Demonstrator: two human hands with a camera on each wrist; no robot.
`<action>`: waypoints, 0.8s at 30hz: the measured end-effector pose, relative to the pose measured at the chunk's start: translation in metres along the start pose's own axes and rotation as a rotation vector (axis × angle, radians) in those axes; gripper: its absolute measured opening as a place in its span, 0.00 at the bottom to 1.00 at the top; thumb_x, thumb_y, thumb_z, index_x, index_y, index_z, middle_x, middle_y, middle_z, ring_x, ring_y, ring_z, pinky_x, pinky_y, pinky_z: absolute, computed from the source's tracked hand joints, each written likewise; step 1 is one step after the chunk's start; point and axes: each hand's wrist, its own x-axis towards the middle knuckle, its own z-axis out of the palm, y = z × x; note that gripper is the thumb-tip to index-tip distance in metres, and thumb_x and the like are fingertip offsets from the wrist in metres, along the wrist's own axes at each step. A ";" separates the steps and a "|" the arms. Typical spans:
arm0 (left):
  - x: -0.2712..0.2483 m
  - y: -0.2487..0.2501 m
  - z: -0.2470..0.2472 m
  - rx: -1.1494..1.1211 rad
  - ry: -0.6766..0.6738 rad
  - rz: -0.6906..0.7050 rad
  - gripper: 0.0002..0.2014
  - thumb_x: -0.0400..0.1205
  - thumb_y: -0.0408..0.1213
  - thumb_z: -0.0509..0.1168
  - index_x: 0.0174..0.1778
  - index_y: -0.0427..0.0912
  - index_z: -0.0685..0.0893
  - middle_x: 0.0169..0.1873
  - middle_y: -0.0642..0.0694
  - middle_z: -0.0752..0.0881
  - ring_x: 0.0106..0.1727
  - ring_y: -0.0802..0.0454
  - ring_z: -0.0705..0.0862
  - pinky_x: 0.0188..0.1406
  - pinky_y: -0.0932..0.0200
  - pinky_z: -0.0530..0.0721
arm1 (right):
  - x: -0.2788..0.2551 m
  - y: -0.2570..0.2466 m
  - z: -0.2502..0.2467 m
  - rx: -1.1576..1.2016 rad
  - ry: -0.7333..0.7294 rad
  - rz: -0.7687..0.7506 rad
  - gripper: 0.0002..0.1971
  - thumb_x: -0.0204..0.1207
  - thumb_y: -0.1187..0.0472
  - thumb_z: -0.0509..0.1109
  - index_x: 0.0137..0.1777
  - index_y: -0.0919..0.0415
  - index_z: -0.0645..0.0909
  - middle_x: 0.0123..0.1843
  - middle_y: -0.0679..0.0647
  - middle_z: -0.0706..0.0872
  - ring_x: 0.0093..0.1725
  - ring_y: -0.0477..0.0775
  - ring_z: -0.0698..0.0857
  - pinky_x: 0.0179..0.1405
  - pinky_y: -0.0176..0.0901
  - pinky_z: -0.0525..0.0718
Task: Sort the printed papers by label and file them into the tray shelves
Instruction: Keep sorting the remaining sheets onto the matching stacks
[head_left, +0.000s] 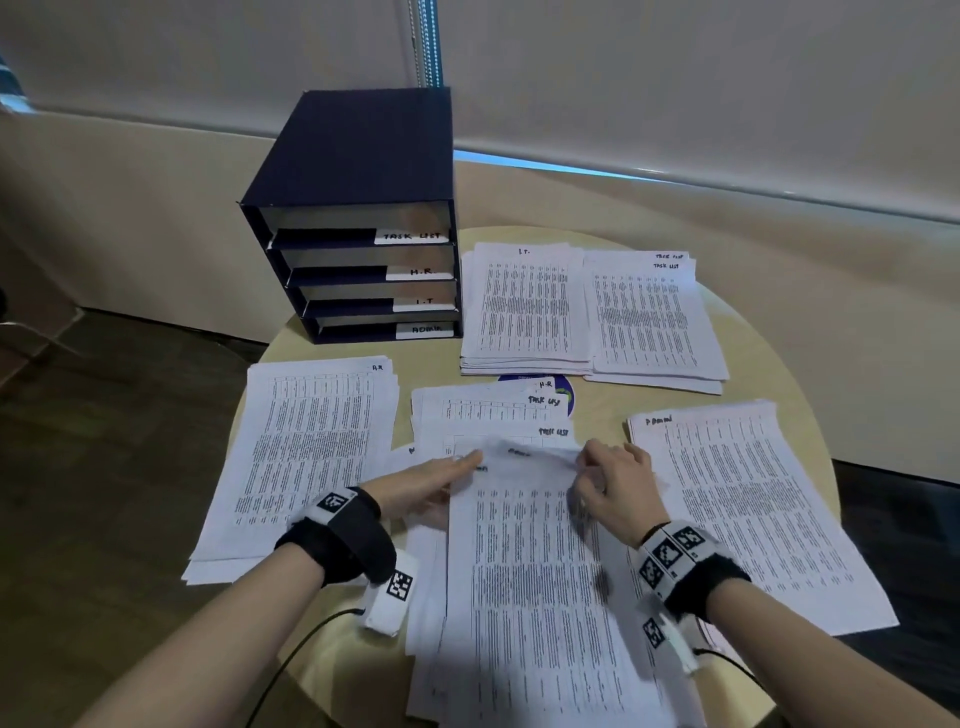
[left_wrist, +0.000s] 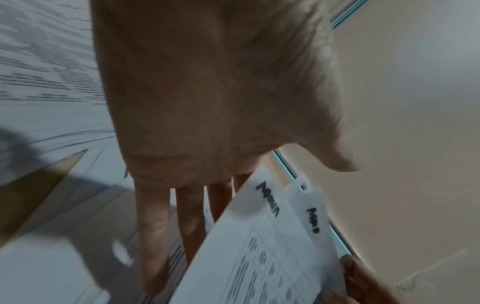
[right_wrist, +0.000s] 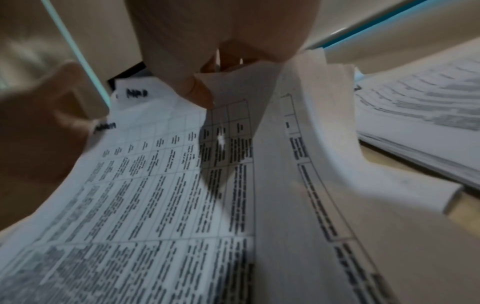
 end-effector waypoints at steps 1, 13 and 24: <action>-0.002 -0.001 0.003 -0.035 0.002 0.008 0.17 0.79 0.59 0.63 0.60 0.58 0.77 0.57 0.50 0.85 0.57 0.54 0.86 0.59 0.57 0.84 | 0.003 0.003 -0.001 0.021 0.005 0.057 0.03 0.73 0.61 0.61 0.40 0.53 0.70 0.33 0.47 0.81 0.36 0.51 0.79 0.69 0.57 0.66; -0.005 0.044 -0.008 -0.376 0.427 0.405 0.14 0.84 0.29 0.62 0.66 0.42 0.78 0.59 0.47 0.88 0.58 0.53 0.87 0.68 0.49 0.80 | 0.031 -0.008 -0.050 0.956 0.325 0.511 0.42 0.66 0.58 0.80 0.77 0.54 0.61 0.68 0.53 0.71 0.65 0.52 0.74 0.63 0.49 0.73; 0.001 0.084 0.019 -0.211 0.940 0.829 0.14 0.84 0.39 0.59 0.63 0.50 0.63 0.62 0.59 0.74 0.65 0.71 0.72 0.67 0.69 0.70 | 0.057 -0.071 -0.091 1.310 0.198 0.227 0.12 0.58 0.64 0.76 0.41 0.55 0.81 0.53 0.61 0.85 0.54 0.63 0.83 0.56 0.67 0.80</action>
